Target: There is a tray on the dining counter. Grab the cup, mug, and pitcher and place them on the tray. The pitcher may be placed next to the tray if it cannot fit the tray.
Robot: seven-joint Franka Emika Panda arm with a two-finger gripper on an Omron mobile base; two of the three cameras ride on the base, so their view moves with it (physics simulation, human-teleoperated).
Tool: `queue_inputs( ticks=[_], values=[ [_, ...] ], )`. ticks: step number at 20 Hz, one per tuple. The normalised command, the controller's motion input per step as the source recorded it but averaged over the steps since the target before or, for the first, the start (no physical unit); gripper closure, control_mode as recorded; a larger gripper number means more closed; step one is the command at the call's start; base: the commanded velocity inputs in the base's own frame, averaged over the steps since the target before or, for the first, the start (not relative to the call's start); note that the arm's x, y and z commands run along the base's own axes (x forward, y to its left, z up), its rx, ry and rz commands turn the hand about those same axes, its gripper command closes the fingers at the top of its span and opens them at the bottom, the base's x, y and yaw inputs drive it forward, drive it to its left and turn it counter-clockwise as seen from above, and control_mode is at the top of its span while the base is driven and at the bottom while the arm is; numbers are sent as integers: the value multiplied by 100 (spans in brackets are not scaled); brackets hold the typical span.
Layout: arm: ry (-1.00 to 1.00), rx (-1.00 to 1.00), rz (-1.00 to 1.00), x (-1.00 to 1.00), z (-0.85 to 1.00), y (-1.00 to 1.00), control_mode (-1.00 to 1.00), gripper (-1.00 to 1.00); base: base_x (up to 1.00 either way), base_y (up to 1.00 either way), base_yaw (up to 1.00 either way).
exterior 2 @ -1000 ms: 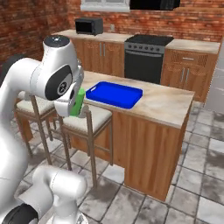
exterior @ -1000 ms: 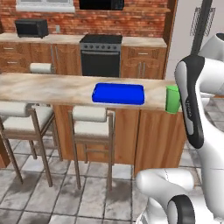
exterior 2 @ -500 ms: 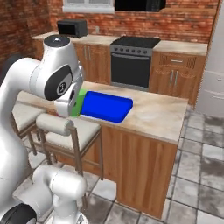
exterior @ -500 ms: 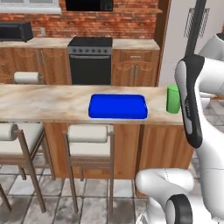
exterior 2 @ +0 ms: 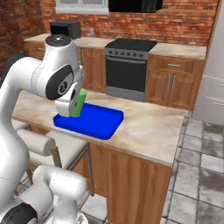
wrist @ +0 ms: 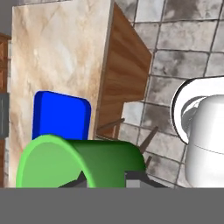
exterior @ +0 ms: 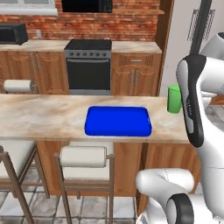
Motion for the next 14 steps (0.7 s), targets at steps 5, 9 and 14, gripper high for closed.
queue_inputs(
  ticks=[5, 9, 14],
  values=[
    [0, 0, 0, 0, 0, 0, 100, 100, 47, 0, 0],
    [0, 0, 0, 0, 0, 0, 100, 100, 33, 0, 0],
    [0, 0, 0, 0, 0, 0, 100, 100, 27, 0, 0]
  ],
)
